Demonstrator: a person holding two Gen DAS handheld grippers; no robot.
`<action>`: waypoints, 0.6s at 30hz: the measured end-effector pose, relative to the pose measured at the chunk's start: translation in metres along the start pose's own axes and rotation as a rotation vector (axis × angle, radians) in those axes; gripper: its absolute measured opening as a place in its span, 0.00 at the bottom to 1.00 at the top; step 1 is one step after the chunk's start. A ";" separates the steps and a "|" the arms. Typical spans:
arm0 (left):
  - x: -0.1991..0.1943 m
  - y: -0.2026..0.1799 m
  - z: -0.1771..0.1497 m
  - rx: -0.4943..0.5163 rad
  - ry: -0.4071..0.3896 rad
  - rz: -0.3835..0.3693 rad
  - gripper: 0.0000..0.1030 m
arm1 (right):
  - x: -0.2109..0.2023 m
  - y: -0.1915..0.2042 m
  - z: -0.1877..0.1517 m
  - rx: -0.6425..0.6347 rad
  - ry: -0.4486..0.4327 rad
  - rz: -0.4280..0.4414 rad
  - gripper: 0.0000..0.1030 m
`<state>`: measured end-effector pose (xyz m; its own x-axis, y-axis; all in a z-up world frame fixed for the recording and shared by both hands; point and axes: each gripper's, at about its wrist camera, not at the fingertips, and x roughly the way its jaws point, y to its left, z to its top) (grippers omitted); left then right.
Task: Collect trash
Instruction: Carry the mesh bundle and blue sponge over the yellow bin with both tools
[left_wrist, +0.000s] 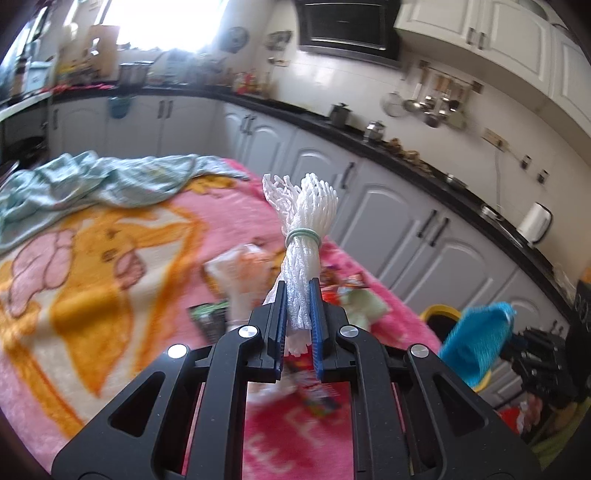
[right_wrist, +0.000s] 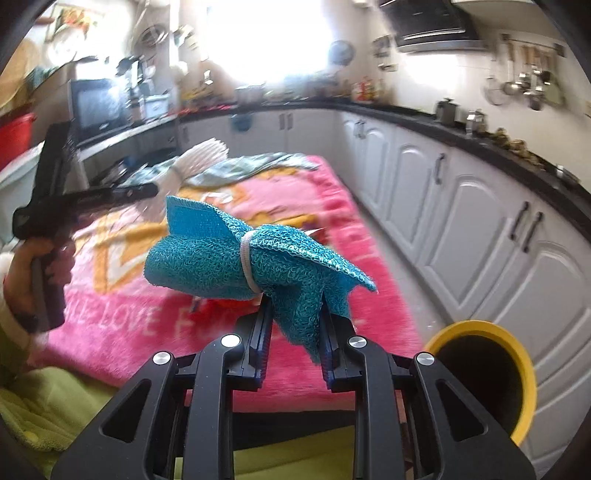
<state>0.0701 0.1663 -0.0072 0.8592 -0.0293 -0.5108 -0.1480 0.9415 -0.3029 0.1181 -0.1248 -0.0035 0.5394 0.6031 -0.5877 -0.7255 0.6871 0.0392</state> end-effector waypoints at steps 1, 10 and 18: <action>0.002 -0.007 0.001 0.012 0.001 -0.012 0.07 | -0.004 -0.005 0.000 0.011 -0.008 -0.012 0.21; 0.025 -0.075 0.007 0.106 0.013 -0.123 0.07 | -0.049 -0.053 -0.009 0.123 -0.079 -0.156 0.21; 0.047 -0.134 0.004 0.186 0.035 -0.212 0.07 | -0.083 -0.096 -0.024 0.222 -0.120 -0.277 0.21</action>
<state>0.1323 0.0405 0.0126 0.8436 -0.2408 -0.4800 0.1284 0.9584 -0.2551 0.1325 -0.2505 0.0223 0.7581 0.4163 -0.5019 -0.4420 0.8940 0.0739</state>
